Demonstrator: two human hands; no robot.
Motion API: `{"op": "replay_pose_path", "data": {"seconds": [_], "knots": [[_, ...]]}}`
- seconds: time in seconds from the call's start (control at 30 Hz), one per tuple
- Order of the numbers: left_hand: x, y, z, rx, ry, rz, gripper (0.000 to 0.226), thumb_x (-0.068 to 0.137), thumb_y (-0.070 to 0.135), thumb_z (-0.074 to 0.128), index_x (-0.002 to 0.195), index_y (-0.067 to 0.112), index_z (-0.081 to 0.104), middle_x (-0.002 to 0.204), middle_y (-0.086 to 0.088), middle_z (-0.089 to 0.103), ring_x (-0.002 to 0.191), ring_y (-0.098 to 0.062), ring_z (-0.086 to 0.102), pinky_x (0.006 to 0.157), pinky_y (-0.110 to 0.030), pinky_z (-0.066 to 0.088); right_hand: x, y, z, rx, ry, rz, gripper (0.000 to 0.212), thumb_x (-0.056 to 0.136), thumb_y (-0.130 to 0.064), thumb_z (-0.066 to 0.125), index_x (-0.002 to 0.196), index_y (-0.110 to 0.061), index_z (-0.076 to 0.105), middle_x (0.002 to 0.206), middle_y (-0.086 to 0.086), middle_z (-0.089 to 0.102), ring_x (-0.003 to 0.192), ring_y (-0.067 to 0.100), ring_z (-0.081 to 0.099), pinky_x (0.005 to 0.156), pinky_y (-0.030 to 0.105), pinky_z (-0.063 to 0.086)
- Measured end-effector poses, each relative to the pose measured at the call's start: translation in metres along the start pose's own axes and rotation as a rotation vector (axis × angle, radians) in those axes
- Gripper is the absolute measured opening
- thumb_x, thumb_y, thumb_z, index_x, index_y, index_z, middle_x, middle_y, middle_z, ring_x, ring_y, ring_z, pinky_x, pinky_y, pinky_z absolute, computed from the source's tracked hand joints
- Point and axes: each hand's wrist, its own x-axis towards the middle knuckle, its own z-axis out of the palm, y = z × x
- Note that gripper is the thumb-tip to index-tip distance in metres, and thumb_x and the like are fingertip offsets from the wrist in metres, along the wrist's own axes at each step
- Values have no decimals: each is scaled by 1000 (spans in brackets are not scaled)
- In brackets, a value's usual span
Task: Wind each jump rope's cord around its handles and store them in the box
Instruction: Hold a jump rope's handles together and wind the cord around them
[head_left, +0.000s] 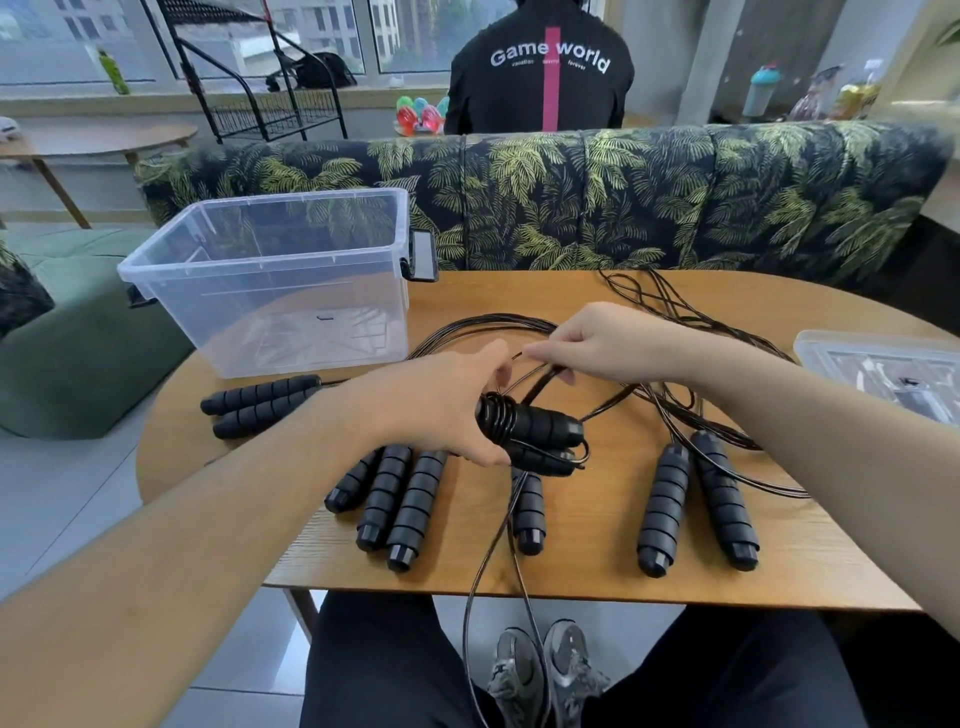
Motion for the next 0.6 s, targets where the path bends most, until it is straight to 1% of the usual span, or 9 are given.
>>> {"op": "replay_pose_path", "data": {"seconds": [0.07,0.1,0.13,0.2,0.3,0.4,0.47,0.5,0.6], "knots": [[3,-3,2,51,-4,-22,65,77,51,81,124,32,40,93,13,60,85,-9,61,80,-34,56,-1,-11,0,34,-3,6,49,103,-49,47,67,-20,63,40,-7,43,40,8,37,55,27,39],[5,-5,3,82,-11,-21,58,78,52,79,122,33,45,92,15,59,87,-9,61,81,-33,55,-2,-17,1,30,-24,1,45,104,-44,45,71,-20,64,39,-10,47,40,5,41,53,21,37],[6,-7,4,108,-8,-20,48,79,53,77,114,34,51,90,15,60,89,-10,61,81,-32,54,-5,-24,2,28,-50,-6,42,106,-40,42,77,-20,64,41,-14,50,42,-1,45,50,13,34],[6,-14,5,135,36,-37,36,80,56,75,101,35,55,88,14,60,88,-12,59,80,-33,53,-9,-33,4,35,-75,-18,37,108,-34,38,89,-17,66,50,-11,52,48,-5,47,50,8,35],[4,-29,8,106,100,-98,42,81,60,73,107,34,54,92,14,61,88,-12,58,82,-34,53,-17,-43,8,63,-77,-29,36,109,-31,34,99,-15,65,68,-11,49,59,-2,43,54,7,35],[-2,-35,13,-65,132,-148,45,83,61,71,114,37,50,97,11,65,88,-11,63,81,-36,56,-20,-52,17,77,-80,-55,34,109,-33,33,96,-18,61,71,-10,49,63,1,44,57,17,33],[-5,-35,15,-166,173,-193,45,86,56,71,118,34,48,98,8,65,85,-9,64,75,-31,56,-23,-55,24,123,-62,-64,32,109,-33,33,96,-19,59,71,-9,49,63,4,45,59,24,33],[-7,-35,16,-233,200,-212,45,87,54,71,118,32,47,98,7,66,84,-10,65,73,-31,56,-23,-55,28,150,-50,-68,32,109,-32,33,98,-18,59,72,-9,49,63,4,45,60,25,34],[-11,-33,20,-561,264,-228,47,89,43,73,124,29,46,102,-3,69,79,-24,74,71,-43,63,-25,-58,35,237,-8,-82,29,109,-28,34,104,-16,59,72,-9,48,64,3,46,61,19,36]]}}
